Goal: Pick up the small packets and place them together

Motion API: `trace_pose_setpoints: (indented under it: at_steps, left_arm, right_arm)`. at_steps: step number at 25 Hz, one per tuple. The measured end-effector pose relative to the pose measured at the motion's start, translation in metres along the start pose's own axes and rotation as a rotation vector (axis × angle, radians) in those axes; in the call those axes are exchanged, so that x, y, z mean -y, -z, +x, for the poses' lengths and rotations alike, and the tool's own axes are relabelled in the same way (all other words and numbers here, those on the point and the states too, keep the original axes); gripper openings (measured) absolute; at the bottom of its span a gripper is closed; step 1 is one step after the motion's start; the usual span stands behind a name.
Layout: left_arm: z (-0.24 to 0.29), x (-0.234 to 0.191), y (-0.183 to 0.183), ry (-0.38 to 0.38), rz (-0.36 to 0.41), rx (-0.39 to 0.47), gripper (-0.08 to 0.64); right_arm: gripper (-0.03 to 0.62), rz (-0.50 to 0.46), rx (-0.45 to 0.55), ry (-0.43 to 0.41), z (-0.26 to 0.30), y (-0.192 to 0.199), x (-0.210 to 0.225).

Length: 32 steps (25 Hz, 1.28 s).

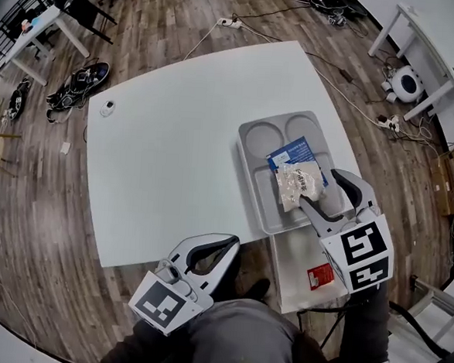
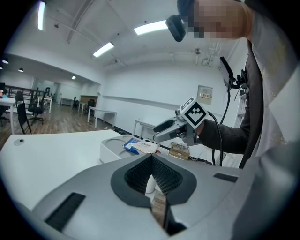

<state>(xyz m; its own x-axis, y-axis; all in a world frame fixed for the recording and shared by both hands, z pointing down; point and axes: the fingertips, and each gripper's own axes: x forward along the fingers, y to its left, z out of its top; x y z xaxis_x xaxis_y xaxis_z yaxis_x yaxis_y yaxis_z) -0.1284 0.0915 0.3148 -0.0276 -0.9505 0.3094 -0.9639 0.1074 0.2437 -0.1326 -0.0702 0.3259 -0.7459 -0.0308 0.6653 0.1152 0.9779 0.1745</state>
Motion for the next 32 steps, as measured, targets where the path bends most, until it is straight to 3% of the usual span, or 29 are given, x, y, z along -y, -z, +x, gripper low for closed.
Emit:
trace_pose_setpoints:
  at_steps: [5,8,14,17,24,28,32]
  left_arm:
    - [0.006,0.034,-0.004,0.050,0.031,0.007,-0.009]
    - [0.009,0.056,0.001,0.090,0.043,0.009,-0.009]
    - [0.014,0.089,0.016,0.138,0.037,-0.002,-0.009]
    - [0.014,0.094,0.021,0.136,0.025,-0.005,-0.009]
    - [0.007,0.079,0.024,0.091,0.000,-0.002,-0.009]
    - [0.007,0.069,0.023,0.082,-0.010,-0.005,-0.009]
    - [0.012,0.063,0.026,0.085,-0.021,-0.011,-0.009]
  right_arm:
    - [0.295,-0.022,-0.018,0.024,-0.038,0.023,-0.002]
    - [0.295,-0.034,-0.076,-0.020,-0.054,0.055,-0.019]
    - [0.293,-0.179,-0.375,-0.214,-0.069,0.155,-0.076]
    - [0.293,-0.217,-0.478,-0.283,-0.071,0.185,-0.093]
    - [0.293,-0.277,-0.624,-0.368,-0.060,0.211,-0.115]
    - [0.263,-0.305,-0.717,-0.382,-0.056,0.222,-0.116]
    - [0.238,-0.318,-0.747,-0.383,-0.053,0.226,-0.115]
